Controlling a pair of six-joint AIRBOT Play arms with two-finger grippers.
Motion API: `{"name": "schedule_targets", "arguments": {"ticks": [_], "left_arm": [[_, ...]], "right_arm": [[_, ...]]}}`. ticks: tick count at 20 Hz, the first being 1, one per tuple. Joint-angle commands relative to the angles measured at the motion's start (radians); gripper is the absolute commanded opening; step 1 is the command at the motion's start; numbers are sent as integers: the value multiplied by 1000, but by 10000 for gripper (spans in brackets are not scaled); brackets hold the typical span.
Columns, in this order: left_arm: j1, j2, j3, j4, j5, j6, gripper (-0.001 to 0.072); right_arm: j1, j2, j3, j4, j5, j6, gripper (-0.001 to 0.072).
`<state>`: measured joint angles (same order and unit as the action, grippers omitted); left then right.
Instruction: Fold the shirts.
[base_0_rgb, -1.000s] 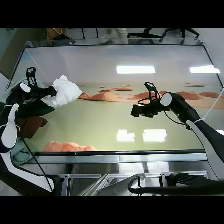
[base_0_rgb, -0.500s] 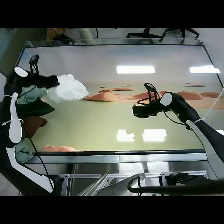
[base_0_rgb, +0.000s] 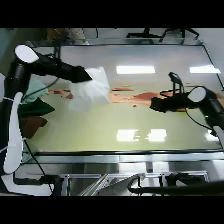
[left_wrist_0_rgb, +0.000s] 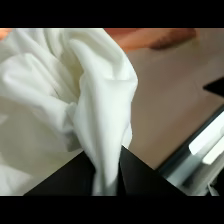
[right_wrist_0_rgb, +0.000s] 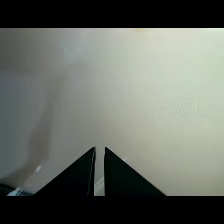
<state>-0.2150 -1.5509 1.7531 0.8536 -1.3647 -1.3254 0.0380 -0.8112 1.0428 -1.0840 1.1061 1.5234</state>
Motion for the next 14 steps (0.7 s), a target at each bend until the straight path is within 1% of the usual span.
{"name": "schedule_targets", "arguments": {"ticks": [1,2,3,5,6,7,9,12,13,14], "left_arm": [[-190,91,-197,-14,31,-11,19],[-237,94,-250,-14,58,-11,23],[-274,93,-292,-14,89,-11,23],[-320,88,-351,-15,167,-11,25],[-323,85,-360,-15,193,-11,183],[-317,86,-359,-16,201,-13,678],[-274,86,-318,-13,159,-35,679],[-158,96,-264,-6,-19,-57,679],[-117,115,-295,-6,-57,-58,679],[-80,144,-357,-4,-76,-57,679]], "right_arm": [[-111,66,0,-1,85,-10,113],[-125,67,0,-1,107,-10,253],[-126,64,-2,-1,120,-10,352],[-126,53,-2,0,139,-10,365],[-126,45,-2,0,143,-10,366],[-126,39,-2,0,145,-10,366],[-126,31,-2,16,145,-39,368],[-126,13,-3,63,162,-89,371],[-121,4,-8,68,171,-100,410],[-114,-7,-21,69,182,-107,561]]}}
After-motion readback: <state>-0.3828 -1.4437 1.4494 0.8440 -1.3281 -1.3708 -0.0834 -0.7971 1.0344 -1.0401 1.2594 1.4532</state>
